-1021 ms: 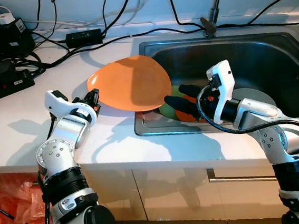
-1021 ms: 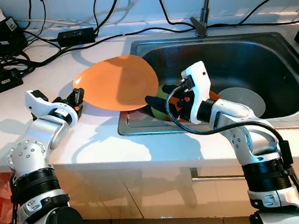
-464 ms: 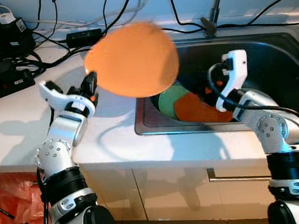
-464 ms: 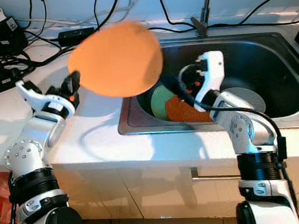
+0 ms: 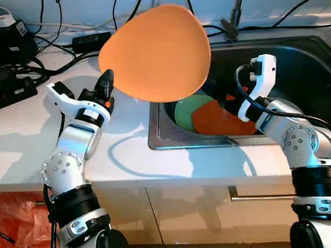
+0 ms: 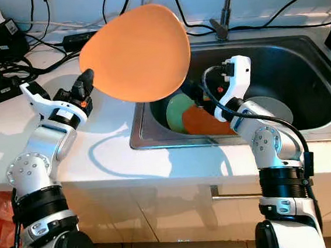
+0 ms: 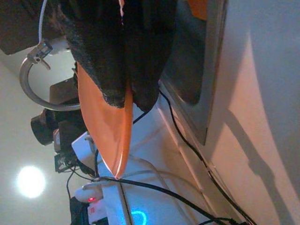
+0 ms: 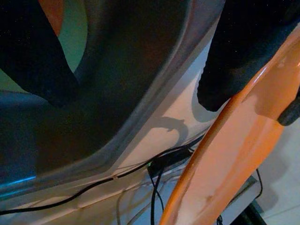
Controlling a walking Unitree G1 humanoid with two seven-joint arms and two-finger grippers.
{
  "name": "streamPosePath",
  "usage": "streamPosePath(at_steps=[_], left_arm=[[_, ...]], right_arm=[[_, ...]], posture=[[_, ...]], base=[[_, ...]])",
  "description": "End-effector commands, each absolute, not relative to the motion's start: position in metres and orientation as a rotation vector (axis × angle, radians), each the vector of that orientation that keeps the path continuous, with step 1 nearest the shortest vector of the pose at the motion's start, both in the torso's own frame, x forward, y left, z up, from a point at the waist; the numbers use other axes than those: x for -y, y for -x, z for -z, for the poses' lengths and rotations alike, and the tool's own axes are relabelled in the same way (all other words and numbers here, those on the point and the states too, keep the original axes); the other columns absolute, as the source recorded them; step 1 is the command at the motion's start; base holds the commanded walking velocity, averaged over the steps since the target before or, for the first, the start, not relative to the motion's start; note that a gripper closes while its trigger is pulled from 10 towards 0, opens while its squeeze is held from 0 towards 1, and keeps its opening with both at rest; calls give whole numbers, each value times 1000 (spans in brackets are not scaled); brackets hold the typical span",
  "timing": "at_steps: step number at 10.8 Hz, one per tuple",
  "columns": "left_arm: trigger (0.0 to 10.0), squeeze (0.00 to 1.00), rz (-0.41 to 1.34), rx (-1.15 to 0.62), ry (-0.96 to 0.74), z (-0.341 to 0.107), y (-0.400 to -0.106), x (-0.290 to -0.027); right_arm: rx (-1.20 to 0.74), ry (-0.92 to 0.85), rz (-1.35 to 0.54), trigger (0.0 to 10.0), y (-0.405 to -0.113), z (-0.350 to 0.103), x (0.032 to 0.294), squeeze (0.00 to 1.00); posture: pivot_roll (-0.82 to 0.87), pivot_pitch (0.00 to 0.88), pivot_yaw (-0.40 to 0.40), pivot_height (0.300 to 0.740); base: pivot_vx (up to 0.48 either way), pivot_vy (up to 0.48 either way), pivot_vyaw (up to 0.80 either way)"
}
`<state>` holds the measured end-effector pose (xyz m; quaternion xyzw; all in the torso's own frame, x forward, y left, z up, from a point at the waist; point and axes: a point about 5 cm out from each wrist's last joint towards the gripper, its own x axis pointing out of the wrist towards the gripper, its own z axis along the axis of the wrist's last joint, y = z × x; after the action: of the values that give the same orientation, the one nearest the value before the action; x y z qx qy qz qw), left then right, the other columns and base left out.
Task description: Kitchen organization
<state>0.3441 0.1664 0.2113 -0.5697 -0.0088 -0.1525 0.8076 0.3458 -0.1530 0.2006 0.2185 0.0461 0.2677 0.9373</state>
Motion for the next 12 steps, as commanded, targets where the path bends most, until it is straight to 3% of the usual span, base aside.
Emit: streamPosePath(at_steps=[1,4,5,6,9,10,11,12], left_arm=[[0,0,373,37,1200,-218,-342,-161],[0,0,343,72,1190,-222,-345,-173],[0,0,333,64,1187,-218,-345,-173],[0,0,339,56,1185,-217,-345,-171],[0,0,370,33,1181,-215,-342,-160],[0,0,398,35,1174,-218,-342,-156],[0,0,414,43,1175,-221,-342,-155],[0,0,424,48,1174,-223,-343,-154]], right_arm=[[-73,-473,-568,10000,-348,-209,150,0],[-17,-573,-534,10000,-350,-215,160,0],[140,-742,-526,10000,-349,-236,170,0],[201,-801,-557,0,-347,-245,171,0],[156,-763,-595,0,-344,-238,158,0],[130,-769,-586,7098,-344,-234,155,0],[114,-768,-581,10000,-344,-231,154,0],[84,-760,-577,10000,-344,-224,150,0]], posture=[[114,62,40,740],[112,64,40,740],[113,65,39,740],[113,66,38,740],[114,67,38,740],[114,66,40,740],[114,66,40,740],[114,65,41,740]], base=[[0,0,0],[0,0,0],[0,0,0],[0,0,0],[0,0,0],[0,0,0],[0,0,0],[0,0,0]])
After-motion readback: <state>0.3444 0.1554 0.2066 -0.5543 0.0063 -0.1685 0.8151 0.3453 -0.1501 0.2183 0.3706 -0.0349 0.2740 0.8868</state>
